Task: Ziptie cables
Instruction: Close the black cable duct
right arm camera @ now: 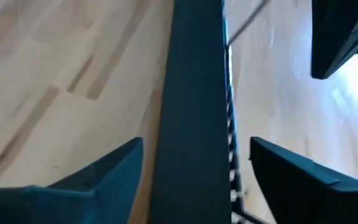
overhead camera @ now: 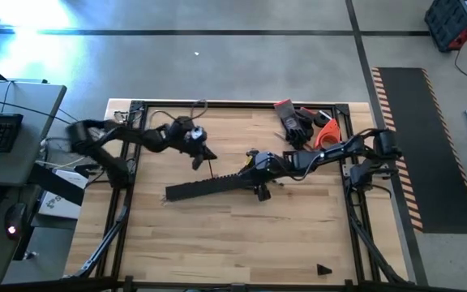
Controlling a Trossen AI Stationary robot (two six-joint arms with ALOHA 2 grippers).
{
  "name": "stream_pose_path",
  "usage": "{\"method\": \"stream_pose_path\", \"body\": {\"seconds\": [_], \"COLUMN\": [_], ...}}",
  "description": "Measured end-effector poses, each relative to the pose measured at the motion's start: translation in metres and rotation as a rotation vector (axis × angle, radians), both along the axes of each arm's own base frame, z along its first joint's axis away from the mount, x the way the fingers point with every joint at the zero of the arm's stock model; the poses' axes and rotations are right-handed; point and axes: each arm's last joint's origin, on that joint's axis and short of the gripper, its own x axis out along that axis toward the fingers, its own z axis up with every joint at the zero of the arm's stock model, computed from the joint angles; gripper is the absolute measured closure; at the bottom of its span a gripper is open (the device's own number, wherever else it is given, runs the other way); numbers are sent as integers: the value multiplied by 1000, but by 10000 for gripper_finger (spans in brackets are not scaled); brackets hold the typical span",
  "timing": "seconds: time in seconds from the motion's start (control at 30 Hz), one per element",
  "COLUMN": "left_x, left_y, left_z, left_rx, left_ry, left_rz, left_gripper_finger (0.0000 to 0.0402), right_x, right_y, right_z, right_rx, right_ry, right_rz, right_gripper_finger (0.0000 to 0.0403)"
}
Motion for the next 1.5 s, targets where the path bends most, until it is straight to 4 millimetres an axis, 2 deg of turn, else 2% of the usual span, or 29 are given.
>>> {"method": "stream_pose_path", "body": {"seconds": [0.1,0.2,0.33,0.47,0.7,1.03,1.3,1.4,1.5], "left_x": [20,40,62,73,79,86,89,86,80], "left_y": [4,3,-1,-5,-14,-38,-49,-46,-41], "left_z": [-18,-34,-46,-49,-46,-47,-44,-33,-9], "left_rx": [-37,-85,-87,-89,-68,24,137,225,324], "left_ry": [16,36,32,24,-17,-42,-89,-60,-63], "left_rz": [-78,-156,-230,-268,-306,-419,-497,-454,-429], "left_gripper_finger": [402,402,401,401,401,401,401,401,401], "right_x": [1,2,1,1,1,12,11,12,14], "right_y": [-11,-22,-28,-27,-27,-20,-19,-17,-16], "right_z": [-10,-19,-26,-28,-28,-13,-17,-20,-21], "right_rx": [39,54,92,86,93,83,112,111,88], "right_ry": [35,65,94,107,117,160,165,167,166], "right_rz": [-3,-23,1,7,8,63,75,57,40], "right_gripper_finger": [104,100,111,139,190,190,180,181,189]}}
